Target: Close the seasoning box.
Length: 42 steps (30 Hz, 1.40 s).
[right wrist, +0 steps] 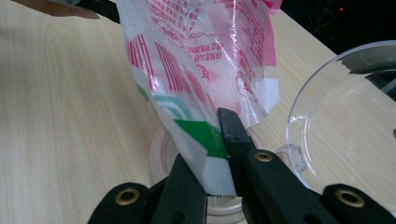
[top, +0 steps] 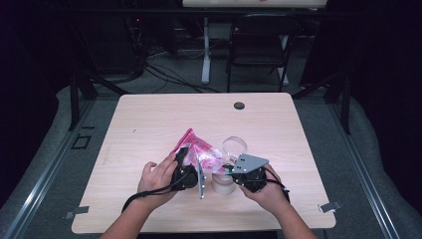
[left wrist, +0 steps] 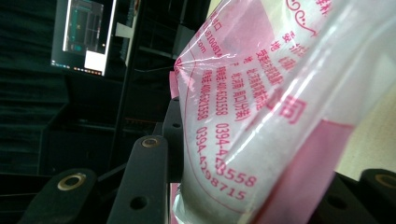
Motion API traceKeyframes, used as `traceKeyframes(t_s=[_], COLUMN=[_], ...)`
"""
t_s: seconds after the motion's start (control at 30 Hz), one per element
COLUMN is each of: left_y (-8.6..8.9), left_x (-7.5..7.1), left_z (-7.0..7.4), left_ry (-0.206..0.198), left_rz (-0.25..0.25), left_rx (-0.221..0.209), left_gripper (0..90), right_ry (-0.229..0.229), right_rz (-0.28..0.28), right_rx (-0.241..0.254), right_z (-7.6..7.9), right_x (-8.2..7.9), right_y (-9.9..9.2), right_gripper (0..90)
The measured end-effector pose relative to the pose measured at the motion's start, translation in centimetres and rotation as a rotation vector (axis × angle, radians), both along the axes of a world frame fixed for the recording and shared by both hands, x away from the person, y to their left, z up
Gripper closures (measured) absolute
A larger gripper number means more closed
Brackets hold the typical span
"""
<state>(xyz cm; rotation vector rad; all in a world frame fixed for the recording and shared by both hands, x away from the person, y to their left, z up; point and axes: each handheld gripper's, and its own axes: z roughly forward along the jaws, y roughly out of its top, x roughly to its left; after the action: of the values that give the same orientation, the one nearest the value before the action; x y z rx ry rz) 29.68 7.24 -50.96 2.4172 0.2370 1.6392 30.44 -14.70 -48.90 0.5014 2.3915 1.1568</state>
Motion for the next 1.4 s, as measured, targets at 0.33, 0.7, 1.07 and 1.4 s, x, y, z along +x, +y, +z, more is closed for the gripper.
traceKeyframes(t_s=[0.33, 0.7, 1.07, 1.4], left_y=[0.4, 0.9, 1.2, 1.4], left_x=[-0.1, -0.6, -0.8, -0.7], left_z=[-0.8, -2.0, -2.4, -3.1], left_ry=[0.06, 0.127, 0.214, 0.279], left_rz=[0.041, 0.063, 0.097, 0.108], left_rx=[-0.084, -0.155, -0.244, -0.334], left_gripper=[69.7, 70.4, 71.1, 71.3], right_ry=[-0.017, -0.051, -0.064, -0.074], right_rz=[0.007, 0.018, 0.028, 0.039], right_rx=[0.003, -0.005, -0.009, -0.015], right_z=[0.1, 0.5, 0.7, 0.8], right_x=[-0.4, -0.9, -1.3, -1.6], right_y=[0.5, 1.1, 1.4, 1.7], right_gripper=[89.5, 89.3, 89.2, 89.2])
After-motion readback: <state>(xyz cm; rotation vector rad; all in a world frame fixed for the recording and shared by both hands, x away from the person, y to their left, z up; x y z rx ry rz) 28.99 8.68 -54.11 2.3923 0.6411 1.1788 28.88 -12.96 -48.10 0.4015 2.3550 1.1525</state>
